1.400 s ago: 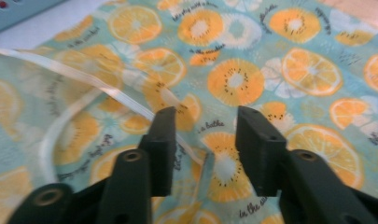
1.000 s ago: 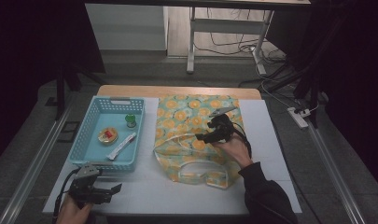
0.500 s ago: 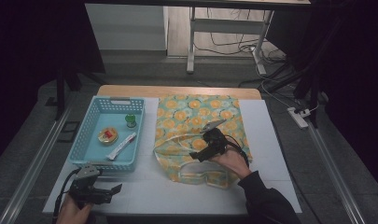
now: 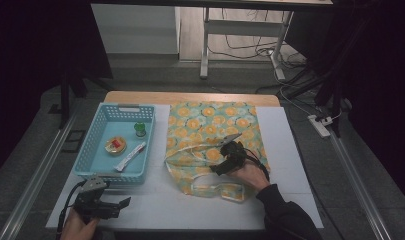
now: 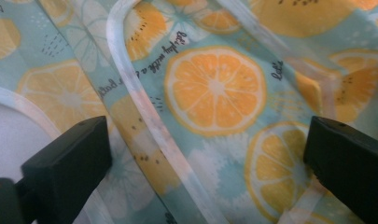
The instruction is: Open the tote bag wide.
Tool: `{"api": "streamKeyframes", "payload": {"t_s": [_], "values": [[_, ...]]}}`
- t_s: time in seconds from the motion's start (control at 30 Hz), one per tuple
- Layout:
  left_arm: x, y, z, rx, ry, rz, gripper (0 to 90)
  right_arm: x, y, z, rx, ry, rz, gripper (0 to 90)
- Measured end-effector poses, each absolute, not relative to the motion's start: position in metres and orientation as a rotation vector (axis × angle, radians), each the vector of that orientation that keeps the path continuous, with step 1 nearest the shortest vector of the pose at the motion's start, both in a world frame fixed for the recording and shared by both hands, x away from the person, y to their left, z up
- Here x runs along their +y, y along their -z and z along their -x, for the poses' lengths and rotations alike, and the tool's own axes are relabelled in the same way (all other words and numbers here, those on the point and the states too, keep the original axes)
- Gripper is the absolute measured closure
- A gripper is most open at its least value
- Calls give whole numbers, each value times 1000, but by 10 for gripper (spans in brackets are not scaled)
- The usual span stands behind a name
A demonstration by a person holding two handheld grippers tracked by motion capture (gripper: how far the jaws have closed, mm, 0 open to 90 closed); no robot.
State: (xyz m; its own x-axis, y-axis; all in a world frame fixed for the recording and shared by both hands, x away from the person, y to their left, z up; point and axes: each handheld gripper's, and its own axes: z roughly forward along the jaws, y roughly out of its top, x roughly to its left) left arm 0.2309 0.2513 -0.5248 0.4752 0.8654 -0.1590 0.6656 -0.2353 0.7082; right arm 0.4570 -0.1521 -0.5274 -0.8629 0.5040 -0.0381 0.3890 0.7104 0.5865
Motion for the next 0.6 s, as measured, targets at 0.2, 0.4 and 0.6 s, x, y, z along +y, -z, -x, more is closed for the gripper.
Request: {"api": "streamKeyframes", "payload": {"t_s": [0.2,0.4,0.6], "values": [[251,525,-231,1266,-347,-1987,19,-156,520,-448,2753,-897,-633,393],[251,525,-231,1265,-347,-1993,20,-154,516,-441,2791,-875,-598,646],[250,525,-231,1262,-348,-1995,22,-152,515,-438,2828,-890,-566,873]]}}
